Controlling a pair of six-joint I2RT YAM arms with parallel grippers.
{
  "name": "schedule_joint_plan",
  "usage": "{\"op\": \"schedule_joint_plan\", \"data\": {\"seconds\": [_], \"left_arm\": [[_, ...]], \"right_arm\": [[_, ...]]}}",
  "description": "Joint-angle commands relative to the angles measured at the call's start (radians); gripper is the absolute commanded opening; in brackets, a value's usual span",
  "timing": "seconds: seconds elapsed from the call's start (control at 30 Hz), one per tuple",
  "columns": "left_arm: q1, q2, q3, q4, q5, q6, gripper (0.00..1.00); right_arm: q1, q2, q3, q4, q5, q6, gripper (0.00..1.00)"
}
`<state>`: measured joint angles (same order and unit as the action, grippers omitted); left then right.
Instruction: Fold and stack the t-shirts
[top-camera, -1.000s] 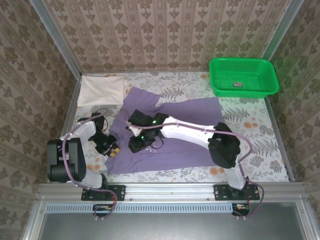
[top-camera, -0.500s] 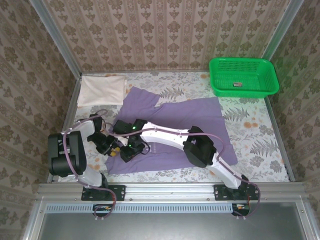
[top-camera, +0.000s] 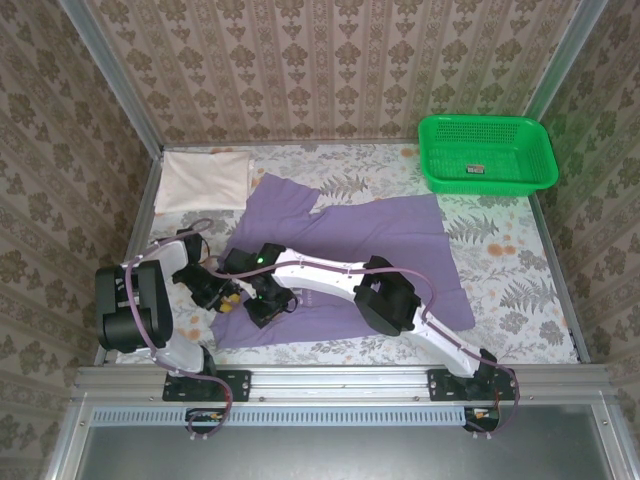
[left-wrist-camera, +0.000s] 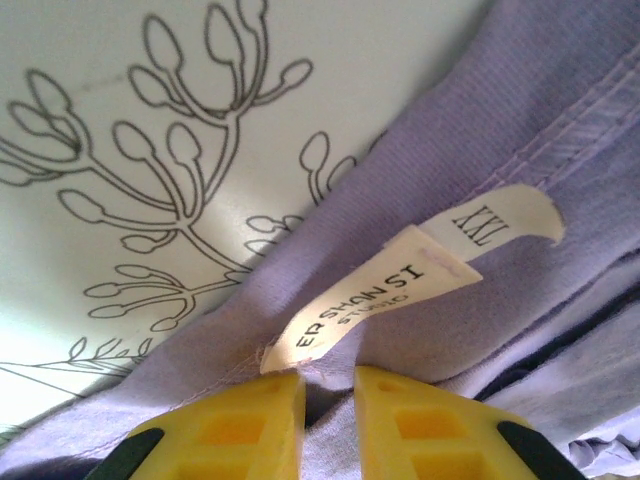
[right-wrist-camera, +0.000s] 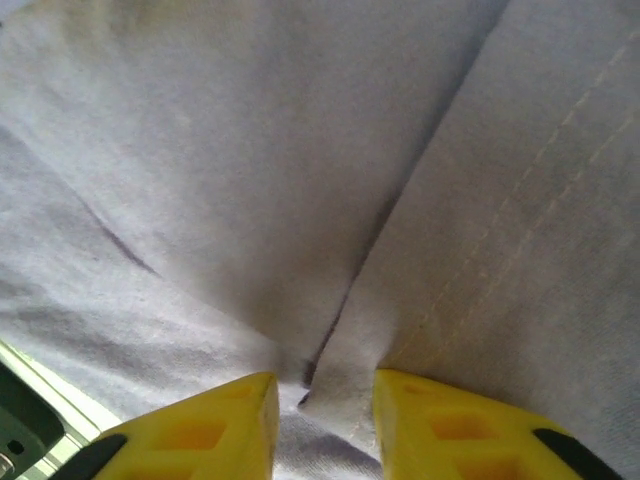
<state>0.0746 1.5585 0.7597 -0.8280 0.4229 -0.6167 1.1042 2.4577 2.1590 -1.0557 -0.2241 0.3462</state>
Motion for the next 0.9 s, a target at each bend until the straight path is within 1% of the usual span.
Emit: {"op": "schedule_joint_plan", "data": {"seconds": [0.0,0.07,0.23,0.4,0.57,0.77,0.87], "left_arm": [[0.011,0.015,0.001,0.000,-0.005,0.029,0.20],[0.011,0.016,0.004,-0.005,-0.011,0.032,0.21],[0.014,0.013,0.001,-0.013,-0.042,0.044,0.20],[0.013,0.012,0.000,-0.012,-0.056,0.051,0.20],[0.013,0.012,0.000,-0.016,-0.080,0.061,0.20],[0.009,0.010,0.005,-0.028,-0.111,0.067,0.19],[0.008,0.008,0.007,-0.028,-0.117,0.067,0.19]], "right_arm": [[0.001,0.021,0.024,-0.052,0.034,-0.003,0.29],[-0.003,0.015,0.024,-0.049,0.033,-0.005,0.26],[-0.025,-0.013,0.017,-0.026,0.005,0.003,0.13],[-0.052,-0.057,-0.004,0.022,-0.034,0.009,0.05],[-0.087,-0.091,-0.019,0.033,-0.077,0.004,0.03],[-0.157,-0.166,-0.120,0.097,-0.143,-0.002,0.02],[-0.189,-0.188,-0.162,0.112,-0.156,-0.002,0.03]]}}
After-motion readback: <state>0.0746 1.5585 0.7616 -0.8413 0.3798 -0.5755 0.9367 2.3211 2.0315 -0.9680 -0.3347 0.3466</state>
